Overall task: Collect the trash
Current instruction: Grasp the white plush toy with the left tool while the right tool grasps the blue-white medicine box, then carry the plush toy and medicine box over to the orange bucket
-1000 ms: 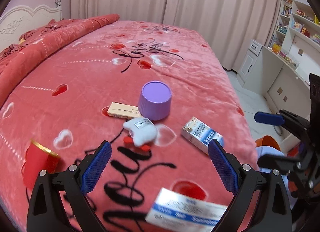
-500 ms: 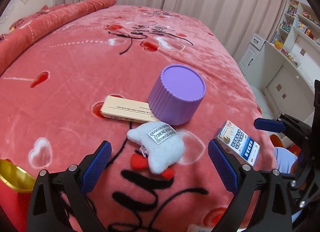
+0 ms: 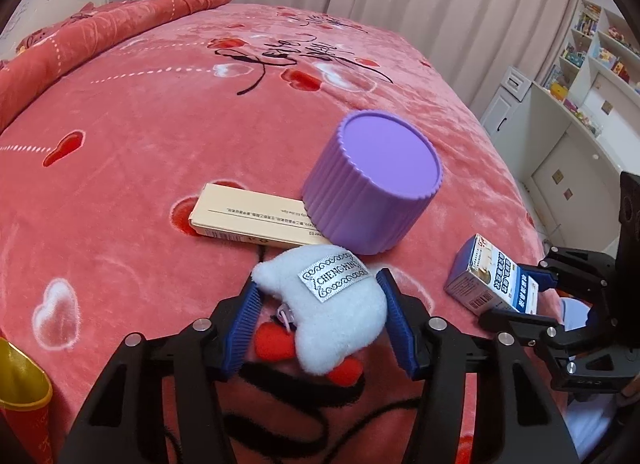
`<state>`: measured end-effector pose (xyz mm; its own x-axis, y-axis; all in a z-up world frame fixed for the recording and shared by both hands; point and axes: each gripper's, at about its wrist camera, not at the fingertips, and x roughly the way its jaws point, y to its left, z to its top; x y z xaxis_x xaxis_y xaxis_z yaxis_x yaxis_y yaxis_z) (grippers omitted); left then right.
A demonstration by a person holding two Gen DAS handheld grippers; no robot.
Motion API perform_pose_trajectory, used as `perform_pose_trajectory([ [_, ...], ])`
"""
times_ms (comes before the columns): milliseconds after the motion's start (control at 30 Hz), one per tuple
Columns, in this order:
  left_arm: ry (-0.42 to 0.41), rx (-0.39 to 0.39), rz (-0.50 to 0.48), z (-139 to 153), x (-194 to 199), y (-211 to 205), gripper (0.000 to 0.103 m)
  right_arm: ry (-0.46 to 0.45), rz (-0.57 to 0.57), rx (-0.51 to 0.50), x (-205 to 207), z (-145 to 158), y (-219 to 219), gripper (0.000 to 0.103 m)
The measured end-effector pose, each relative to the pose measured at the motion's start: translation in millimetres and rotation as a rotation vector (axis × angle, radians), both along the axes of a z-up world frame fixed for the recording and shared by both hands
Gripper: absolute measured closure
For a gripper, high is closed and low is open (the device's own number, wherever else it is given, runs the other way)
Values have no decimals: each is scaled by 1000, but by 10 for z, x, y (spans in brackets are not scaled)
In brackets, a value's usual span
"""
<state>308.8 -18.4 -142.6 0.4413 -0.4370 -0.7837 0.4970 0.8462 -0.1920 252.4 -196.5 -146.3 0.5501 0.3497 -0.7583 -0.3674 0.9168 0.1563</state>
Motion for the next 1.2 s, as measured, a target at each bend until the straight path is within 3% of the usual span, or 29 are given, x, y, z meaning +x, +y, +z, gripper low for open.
perform_pose_trajectory([
  [200,10,6,7,78,-92,22,51,-9,21,16,-63,80,12,65],
  [500,-42,-13,23,522,-582,87,51,-51,30,68,-397,446,-46,65],
  [833,-102,-29,32,889,-1339,-47,51,-110,63,135,-1053,953,-131,65],
  [1200,-128,-41,17,1017,-2116,-278,51,-128,82,162,-1818,1135,-294,65],
])
